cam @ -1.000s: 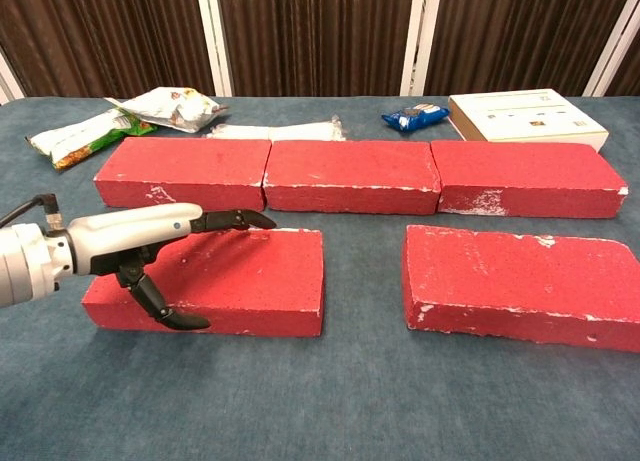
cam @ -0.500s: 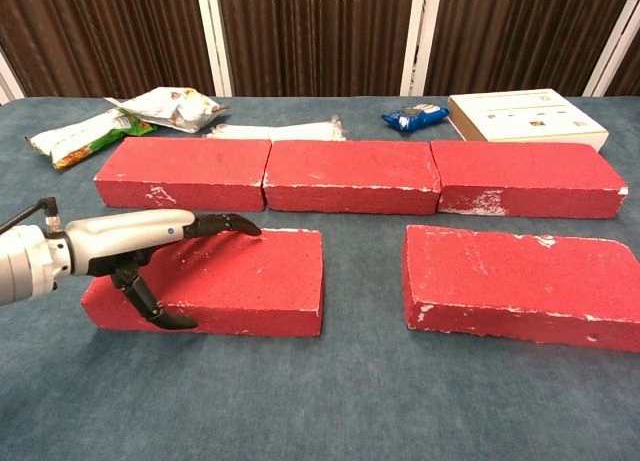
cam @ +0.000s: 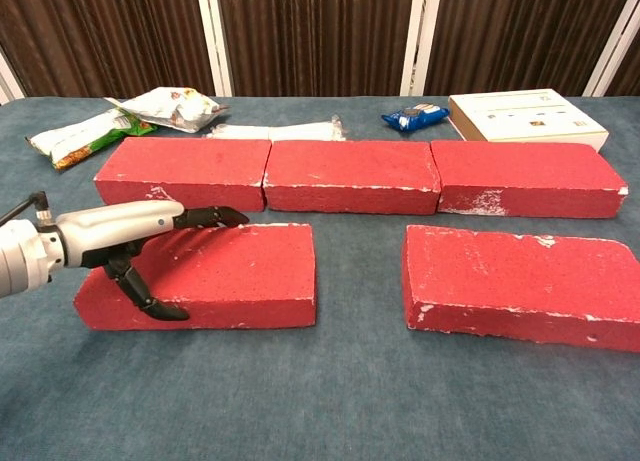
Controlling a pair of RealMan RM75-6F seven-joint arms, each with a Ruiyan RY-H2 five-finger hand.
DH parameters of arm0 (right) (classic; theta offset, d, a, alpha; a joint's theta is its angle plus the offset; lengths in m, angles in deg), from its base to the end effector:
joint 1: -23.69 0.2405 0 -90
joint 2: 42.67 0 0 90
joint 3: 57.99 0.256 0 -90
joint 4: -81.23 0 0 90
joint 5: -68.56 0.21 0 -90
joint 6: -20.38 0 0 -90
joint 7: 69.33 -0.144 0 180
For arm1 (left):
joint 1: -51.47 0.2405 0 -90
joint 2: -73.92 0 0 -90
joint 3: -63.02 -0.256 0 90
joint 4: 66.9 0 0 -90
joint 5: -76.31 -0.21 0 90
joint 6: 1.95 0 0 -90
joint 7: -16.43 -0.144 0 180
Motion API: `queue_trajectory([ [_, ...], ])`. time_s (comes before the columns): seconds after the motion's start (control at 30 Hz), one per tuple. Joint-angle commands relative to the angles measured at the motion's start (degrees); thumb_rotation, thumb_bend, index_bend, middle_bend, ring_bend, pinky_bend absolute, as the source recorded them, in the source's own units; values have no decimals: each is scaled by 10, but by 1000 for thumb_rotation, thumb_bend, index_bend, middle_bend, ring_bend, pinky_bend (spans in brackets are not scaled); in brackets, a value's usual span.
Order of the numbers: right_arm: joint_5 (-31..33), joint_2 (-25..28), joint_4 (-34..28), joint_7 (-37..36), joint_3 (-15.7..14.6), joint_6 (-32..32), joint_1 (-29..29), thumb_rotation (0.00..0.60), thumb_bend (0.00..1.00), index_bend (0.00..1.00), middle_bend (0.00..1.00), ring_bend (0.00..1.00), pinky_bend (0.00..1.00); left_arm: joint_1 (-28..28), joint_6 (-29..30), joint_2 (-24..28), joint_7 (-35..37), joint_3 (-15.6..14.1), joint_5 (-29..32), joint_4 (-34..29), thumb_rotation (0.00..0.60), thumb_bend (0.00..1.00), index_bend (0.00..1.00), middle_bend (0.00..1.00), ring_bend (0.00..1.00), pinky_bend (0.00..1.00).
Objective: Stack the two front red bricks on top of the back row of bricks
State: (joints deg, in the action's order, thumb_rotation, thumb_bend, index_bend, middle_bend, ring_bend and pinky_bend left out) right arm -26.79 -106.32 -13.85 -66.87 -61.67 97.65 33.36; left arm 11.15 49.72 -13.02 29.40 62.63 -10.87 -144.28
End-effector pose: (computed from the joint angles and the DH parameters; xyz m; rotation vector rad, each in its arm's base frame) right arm -0.2834 -0.1743 0.1165 1.7256 -0.9440 0.8744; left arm -0.1890 0.3058 -0.0333 -2.1131 -1.1664 -0.9945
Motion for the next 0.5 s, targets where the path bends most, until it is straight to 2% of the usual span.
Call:
queue_trajectory([
  [0.03,1,0,0,1,0,-1,0,600,100,0,0,0,0,1,19,0,-1,7,-7,3,600,243,0,306,613,805],
  [0.2,7,-1,0,4,2,-8,3,600,101,0,0,0,0,-14,22,7,-27,27,-6,9,600,246,0,313,630,818],
  [0.5,30,-1,0,9,11,-19,7,600,100,0,0,0,0,-76,-15,26,-47,87,15,33,600,256,0,326,641,821],
])
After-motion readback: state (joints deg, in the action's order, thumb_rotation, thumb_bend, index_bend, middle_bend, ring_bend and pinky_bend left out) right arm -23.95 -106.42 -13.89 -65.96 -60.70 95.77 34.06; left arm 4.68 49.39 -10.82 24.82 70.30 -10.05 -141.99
